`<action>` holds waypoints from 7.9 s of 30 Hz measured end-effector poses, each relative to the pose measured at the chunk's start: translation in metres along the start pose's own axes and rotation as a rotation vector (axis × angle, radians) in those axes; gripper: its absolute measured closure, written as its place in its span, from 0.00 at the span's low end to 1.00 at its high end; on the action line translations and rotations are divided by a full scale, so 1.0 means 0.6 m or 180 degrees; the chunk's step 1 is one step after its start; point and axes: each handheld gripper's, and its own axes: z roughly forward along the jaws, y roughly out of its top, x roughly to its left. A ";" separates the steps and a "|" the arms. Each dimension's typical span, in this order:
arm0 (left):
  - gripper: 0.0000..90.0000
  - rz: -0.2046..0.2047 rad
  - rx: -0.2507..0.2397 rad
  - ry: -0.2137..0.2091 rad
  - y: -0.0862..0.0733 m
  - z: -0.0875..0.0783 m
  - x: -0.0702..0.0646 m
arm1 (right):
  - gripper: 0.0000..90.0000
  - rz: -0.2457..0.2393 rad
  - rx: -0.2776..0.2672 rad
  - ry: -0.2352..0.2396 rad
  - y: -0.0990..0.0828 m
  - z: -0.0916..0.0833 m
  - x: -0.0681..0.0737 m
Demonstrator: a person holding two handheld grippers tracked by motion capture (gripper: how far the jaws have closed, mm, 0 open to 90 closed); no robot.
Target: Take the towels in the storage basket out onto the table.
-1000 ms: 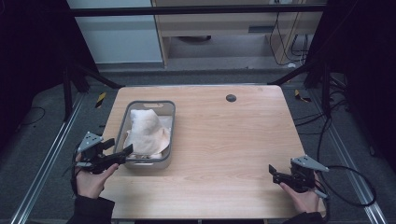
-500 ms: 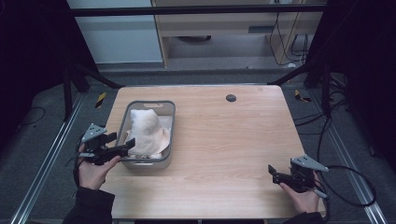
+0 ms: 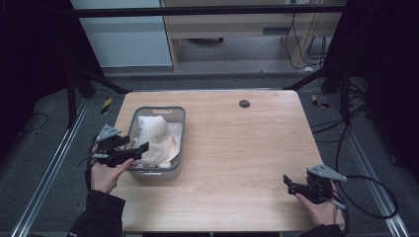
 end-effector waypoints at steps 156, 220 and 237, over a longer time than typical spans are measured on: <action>0.68 0.0720 -0.0108 -0.0383 0.170 -0.071 -0.156 | 0.08 0.0018 0.0053 0.0068 -0.002 0.006 -0.006; 0.68 0.1063 0.0356 -0.1070 0.117 0.146 -0.328 | 0.14 -0.0061 0.0001 -0.0052 -0.001 0.002 -0.011; 0.66 0.1058 0.0536 -0.1101 0.052 0.210 -0.335 | 0.15 -0.0094 0.0026 -0.0054 -0.002 0.004 -0.010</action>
